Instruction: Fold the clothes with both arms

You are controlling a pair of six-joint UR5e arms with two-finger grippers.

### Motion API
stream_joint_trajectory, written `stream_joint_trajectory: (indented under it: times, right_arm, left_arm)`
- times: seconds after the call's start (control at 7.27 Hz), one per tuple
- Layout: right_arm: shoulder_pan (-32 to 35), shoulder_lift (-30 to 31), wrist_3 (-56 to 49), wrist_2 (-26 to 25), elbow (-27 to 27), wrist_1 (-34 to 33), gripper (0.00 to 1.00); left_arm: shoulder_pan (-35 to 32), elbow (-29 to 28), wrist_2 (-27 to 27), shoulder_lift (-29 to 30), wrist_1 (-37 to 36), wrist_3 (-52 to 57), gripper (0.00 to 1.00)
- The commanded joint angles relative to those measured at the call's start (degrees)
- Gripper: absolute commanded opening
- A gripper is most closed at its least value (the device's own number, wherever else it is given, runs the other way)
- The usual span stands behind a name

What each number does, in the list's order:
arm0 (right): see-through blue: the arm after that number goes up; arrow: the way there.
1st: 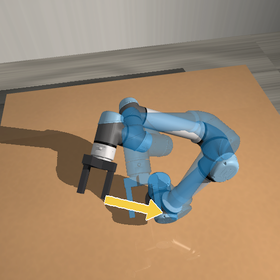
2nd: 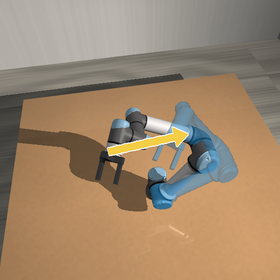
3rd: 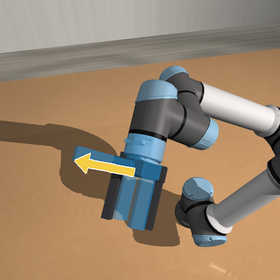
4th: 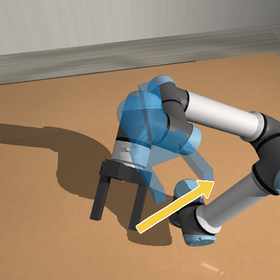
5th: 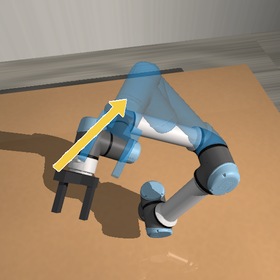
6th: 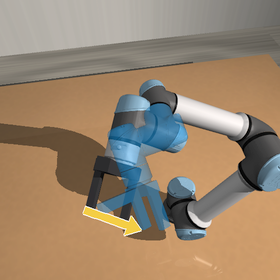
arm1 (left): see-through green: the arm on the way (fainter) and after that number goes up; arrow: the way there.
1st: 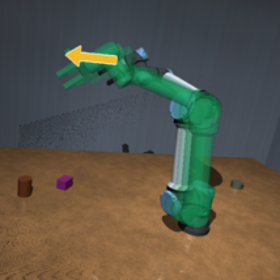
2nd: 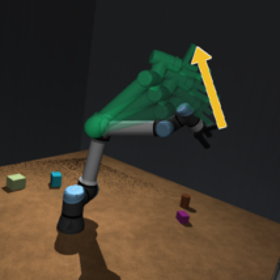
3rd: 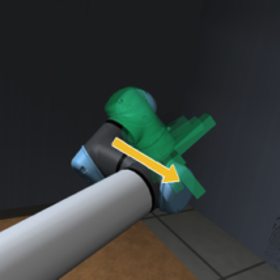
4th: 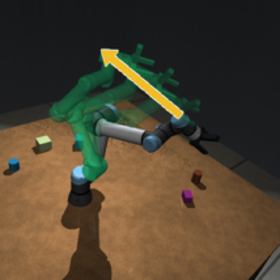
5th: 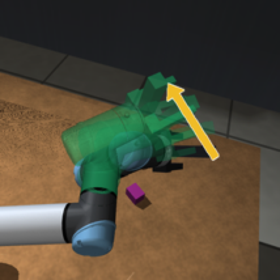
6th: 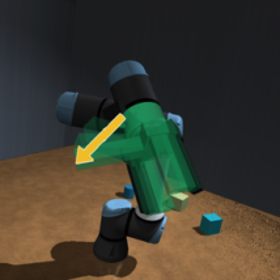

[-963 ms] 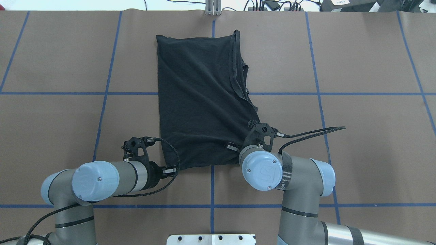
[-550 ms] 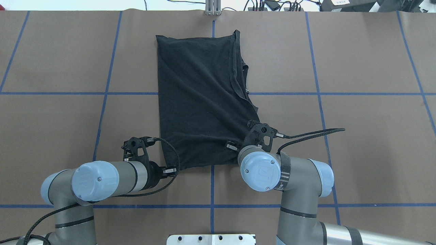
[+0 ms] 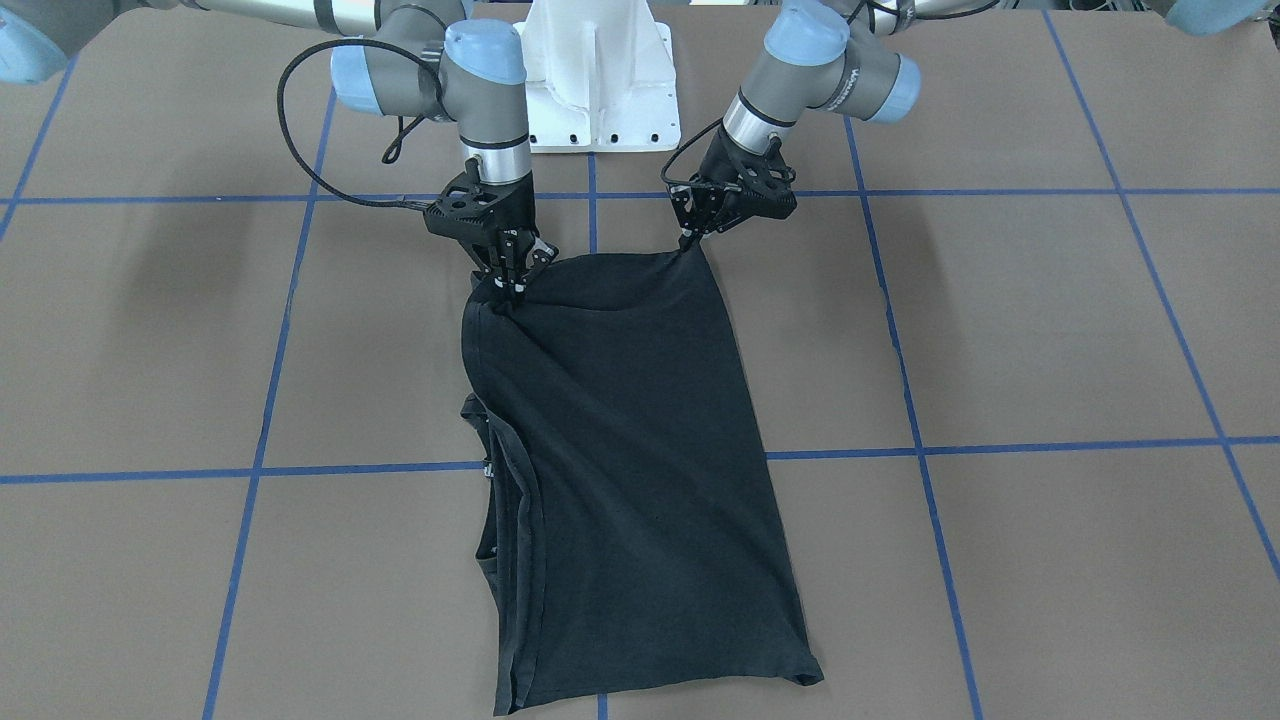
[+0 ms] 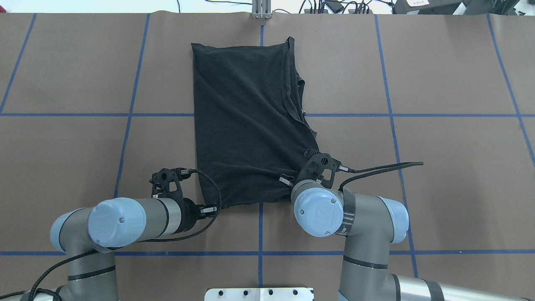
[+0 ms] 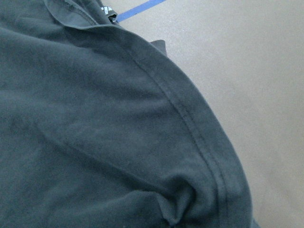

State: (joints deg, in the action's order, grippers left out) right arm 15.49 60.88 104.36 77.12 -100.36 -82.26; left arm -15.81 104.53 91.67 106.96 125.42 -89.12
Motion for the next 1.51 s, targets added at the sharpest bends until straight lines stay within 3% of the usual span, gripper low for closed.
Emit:
stream_joint_trajectory:
  times: [0.0,0.41,0.83,1.1,1.24,1.38]
  right_arm:
    - [0.5,-0.9,0.7,-0.6,-0.2,0.0,0.0]
    - [1.0,-0.9,0.5,-0.2,-2.7,-0.9,0.0]
    - [-3.5,1.6,1.1,-0.3,-16.7,-12.7,0.0]
    - [-9.2,3.4,4.8,-1.3,-29.1,-22.2,0.0]
    - [-10.3,2.5,4.8,-1.4,-35.3,-29.8,0.0]
    - [-10.1,2.4,4.7,-1.4,-36.5,-30.9,0.0]
  left_arm:
    - [0.0,0.3,0.0,0.0,-0.1,0.0,0.0]
    - [-0.6,4.7,0.8,-1.0,-0.3,0.6,0.0]
    - [-0.6,16.9,2.5,-1.8,-11.2,0.4,0.0]
    - [-0.1,25.1,2.7,-1.6,-18.4,-1.2,0.0]
    - [-0.1,27.9,5.3,-1.1,-21.4,-1.2,0.0]
    - [-0.8,27.8,7.4,-0.3,-23.5,-0.9,0.0]
